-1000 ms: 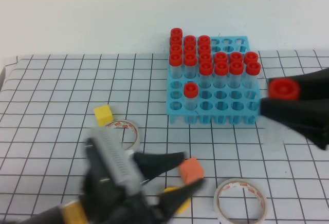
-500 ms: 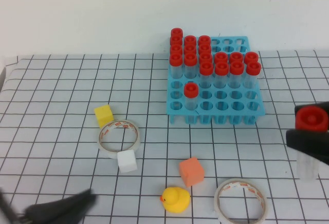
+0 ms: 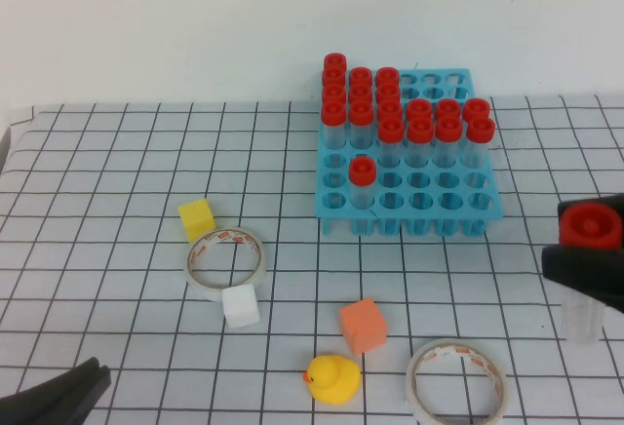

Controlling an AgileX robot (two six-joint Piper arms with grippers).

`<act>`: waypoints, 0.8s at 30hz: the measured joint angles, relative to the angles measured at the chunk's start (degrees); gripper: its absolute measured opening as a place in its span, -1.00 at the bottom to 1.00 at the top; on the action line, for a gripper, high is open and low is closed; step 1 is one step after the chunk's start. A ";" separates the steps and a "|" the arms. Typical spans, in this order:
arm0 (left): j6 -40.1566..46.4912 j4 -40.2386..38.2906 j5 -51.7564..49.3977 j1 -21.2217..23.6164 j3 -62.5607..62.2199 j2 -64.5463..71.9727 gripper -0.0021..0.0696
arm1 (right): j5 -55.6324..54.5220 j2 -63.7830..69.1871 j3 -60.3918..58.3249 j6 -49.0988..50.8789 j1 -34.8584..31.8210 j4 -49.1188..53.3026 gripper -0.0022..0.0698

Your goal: Place the test tubes

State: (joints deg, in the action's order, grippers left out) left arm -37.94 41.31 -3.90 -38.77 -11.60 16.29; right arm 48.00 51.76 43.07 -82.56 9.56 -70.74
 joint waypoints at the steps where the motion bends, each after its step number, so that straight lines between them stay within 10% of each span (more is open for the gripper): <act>1: 0.00 0.00 0.00 0.00 0.00 0.00 -0.95 | -0.65 0.00 0.00 0.00 0.00 -0.33 -0.16; 20: 0.00 0.43 -0.19 0.00 0.00 0.00 -0.95 | -9.72 0.00 0.00 -1.42 0.00 -2.87 -0.16; 24: 0.00 0.43 -0.19 0.00 0.00 0.00 -0.95 | -21.76 0.69 0.00 17.43 1.97 7.21 -0.16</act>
State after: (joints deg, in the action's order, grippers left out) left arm -37.94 41.74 -4.08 -38.77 -11.60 16.29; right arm 26.24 52.45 43.07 -65.13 11.53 -63.53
